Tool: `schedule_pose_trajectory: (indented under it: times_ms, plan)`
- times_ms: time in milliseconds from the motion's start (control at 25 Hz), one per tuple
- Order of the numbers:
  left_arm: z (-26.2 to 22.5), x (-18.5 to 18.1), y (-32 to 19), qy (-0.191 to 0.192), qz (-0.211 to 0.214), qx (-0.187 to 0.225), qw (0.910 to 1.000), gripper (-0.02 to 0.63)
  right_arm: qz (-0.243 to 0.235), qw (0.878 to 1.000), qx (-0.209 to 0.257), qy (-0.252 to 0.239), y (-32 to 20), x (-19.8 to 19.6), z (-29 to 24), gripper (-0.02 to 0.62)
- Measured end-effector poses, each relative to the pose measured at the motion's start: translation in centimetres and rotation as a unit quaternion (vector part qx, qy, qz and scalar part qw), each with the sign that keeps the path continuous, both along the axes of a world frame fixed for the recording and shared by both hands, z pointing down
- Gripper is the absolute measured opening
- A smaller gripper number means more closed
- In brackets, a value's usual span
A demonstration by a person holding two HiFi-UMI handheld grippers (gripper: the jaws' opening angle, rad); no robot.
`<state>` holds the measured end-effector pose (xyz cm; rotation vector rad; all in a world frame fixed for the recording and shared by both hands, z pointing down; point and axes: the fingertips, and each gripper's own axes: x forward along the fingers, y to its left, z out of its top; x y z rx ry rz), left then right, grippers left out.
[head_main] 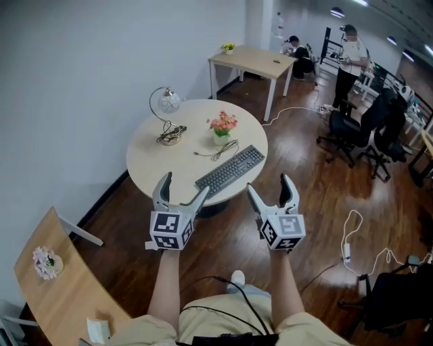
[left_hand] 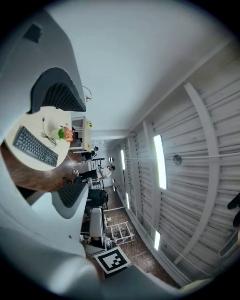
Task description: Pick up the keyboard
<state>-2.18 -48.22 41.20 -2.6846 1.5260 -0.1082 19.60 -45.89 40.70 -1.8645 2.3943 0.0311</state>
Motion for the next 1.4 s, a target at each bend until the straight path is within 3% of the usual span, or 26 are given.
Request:
schedule_pose_trajectory:
  times_ms: [120,480,760,1080,1240,1400]
  plan:
    - [-1.5,2.3,-3.8,0.001,-0.005,0.014,0.9999,0.462,-0.005,1.000,0.012,-0.001,-4.0,2.5,-1.3,0.477]
    - [2.6,9.2,-9.5,-0.021,0.011,-0.025,0.9994,0.462,-0.029,0.999,-0.033,-0.016,-10.4,7.3,2.9,0.476]
    - [4.4,10.0,-14.4,-0.020,0.020,-0.037,0.9989,0.462,-0.034,0.998,-0.060,0.001,-14.6,7.2,5.3,0.476]
    - [8.2,10.6,-24.9,-0.015,0.058,-0.088,0.9943,0.462,-0.028,0.994,-0.106,0.028,-23.6,6.6,8.1,0.477]
    - [10.5,10.6,-29.9,-0.037,0.096,-0.125,0.9869,0.462,-0.018,0.990,-0.140,0.008,-28.3,6.0,10.5,0.477]
    - [15.0,10.9,-32.9,-0.070,0.155,-0.189,0.9672,0.462,-0.007,0.981,-0.194,-0.027,-31.5,5.5,15.3,0.476]
